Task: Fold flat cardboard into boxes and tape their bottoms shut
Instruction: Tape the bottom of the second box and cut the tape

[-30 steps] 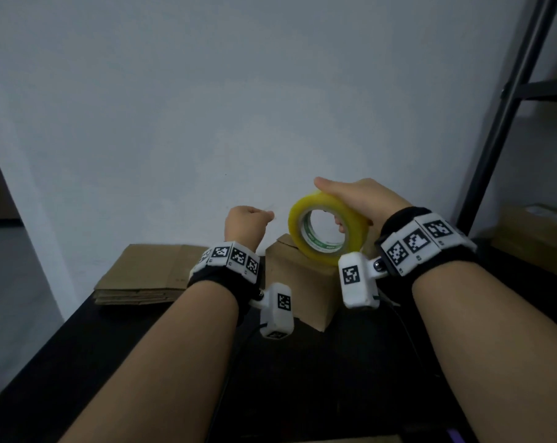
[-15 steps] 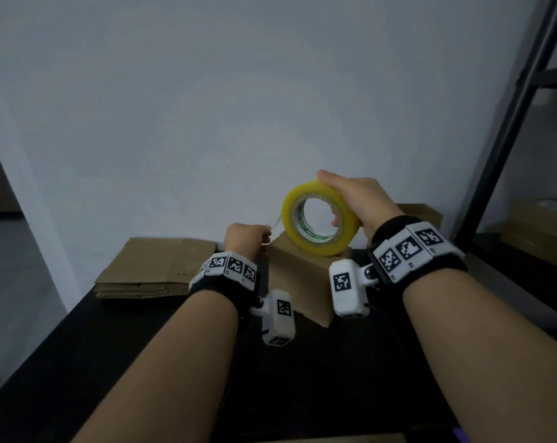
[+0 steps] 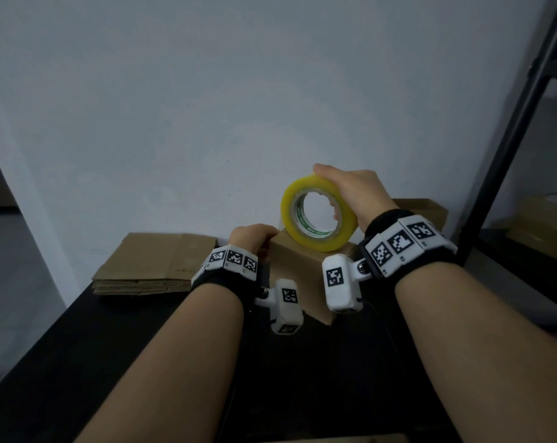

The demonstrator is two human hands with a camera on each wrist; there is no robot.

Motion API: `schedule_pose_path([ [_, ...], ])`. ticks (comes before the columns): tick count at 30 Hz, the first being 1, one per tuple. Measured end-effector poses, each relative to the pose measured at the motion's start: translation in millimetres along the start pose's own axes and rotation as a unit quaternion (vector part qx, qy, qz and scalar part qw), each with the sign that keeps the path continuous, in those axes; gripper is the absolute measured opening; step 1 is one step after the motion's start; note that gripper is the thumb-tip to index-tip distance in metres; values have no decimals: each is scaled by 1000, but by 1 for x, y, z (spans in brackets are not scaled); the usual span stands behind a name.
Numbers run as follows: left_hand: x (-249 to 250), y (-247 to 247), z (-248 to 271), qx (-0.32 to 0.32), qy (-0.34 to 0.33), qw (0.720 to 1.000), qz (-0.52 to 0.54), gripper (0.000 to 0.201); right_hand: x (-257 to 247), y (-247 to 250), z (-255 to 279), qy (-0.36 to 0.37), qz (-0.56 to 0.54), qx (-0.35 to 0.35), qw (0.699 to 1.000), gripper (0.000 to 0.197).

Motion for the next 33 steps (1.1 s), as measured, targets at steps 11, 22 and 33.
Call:
schedule_pose_path([
  [11,-13,-3,2,36,-40,998,-45,19,1,0,-2,-3,-2,4,1000,39],
  [22,1,-9,33,-53,-237,970,-30,36,1,0,-1,0,4,4,1000,44],
  [33,-15,-10,31,-93,-234,967,-36,42,0,7,6,-34,-18,-27,999,57],
])
Point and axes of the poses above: each hand's wrist, its own z-axis away from the middle knuckle, its own y-axis out of the back of the hand, x = y × z, the point moved 1 cm from there along -z, towards the middle knuckle, and after that the axes turned 6 degrees about -y, right-handed, at the moved point
